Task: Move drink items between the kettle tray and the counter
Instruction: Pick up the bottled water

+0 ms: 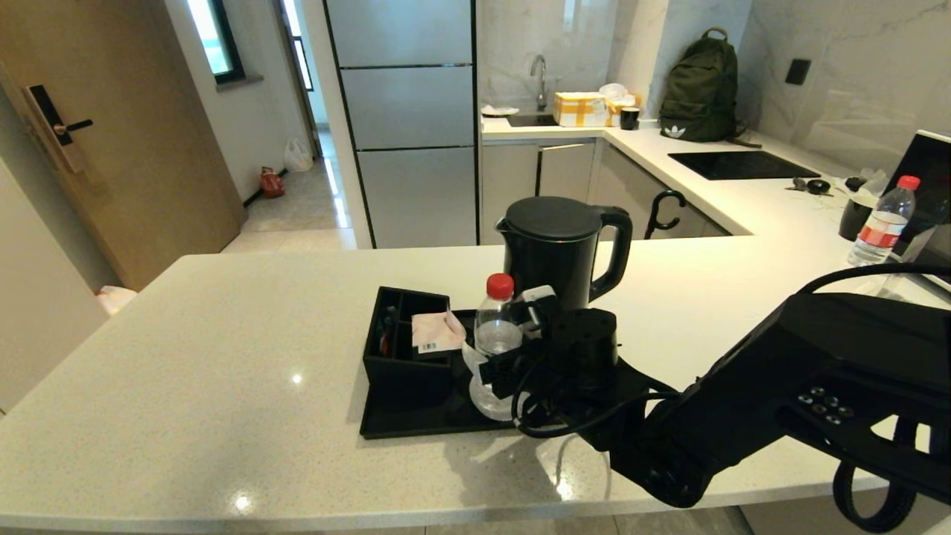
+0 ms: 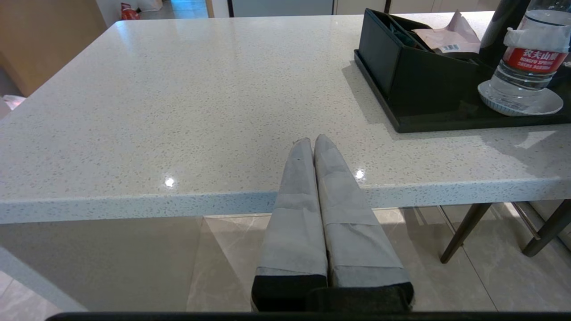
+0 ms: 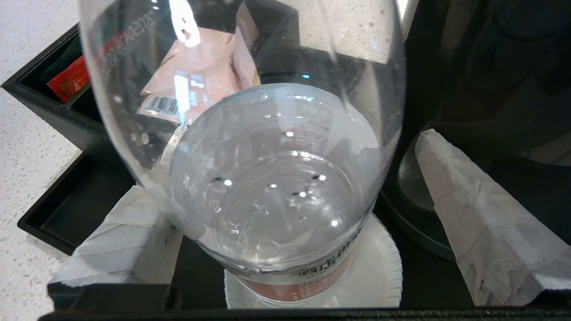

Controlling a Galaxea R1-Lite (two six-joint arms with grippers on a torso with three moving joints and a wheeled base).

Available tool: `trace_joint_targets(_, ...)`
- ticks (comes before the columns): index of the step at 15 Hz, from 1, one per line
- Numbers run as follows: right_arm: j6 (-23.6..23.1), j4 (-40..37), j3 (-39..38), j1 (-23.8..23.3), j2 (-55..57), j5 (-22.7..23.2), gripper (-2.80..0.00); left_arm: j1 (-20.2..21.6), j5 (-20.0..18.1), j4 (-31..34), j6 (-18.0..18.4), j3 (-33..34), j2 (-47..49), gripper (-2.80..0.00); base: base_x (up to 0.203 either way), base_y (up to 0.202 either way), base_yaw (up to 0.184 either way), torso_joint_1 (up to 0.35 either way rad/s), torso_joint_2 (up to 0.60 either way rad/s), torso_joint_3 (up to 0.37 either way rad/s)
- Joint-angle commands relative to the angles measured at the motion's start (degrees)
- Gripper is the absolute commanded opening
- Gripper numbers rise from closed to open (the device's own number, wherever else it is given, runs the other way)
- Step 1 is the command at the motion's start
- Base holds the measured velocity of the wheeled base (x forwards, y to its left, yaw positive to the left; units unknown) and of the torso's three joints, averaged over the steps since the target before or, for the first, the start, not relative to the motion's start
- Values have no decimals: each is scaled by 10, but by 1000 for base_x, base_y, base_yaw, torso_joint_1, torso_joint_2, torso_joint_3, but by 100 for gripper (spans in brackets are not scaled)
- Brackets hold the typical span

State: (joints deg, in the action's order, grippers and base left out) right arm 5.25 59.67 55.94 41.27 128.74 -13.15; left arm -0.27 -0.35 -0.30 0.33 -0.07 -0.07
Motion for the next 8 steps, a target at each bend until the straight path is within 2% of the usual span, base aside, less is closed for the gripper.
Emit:
trace_joint_targets(1,1,2,-1,0,-5,-2,0,0,0,0,0,0,1,-280,0,0,0,0,0,0)
trace_joint_targets(3,0,2,-1,0,-7,-1,0,0,0,0,0,0,1,-280,0,0,0,0,0,0)
trace_joint_targets(4,0,1,-2,0,-7,-1,-280,0,0,0,0,0,1,-280,0,0,0,0,0,0)
trace_joint_targets(8,1,0,-3,0,-9,0,-280,0,0,0,0,0,1,-280,0,0,0,0,0,0)
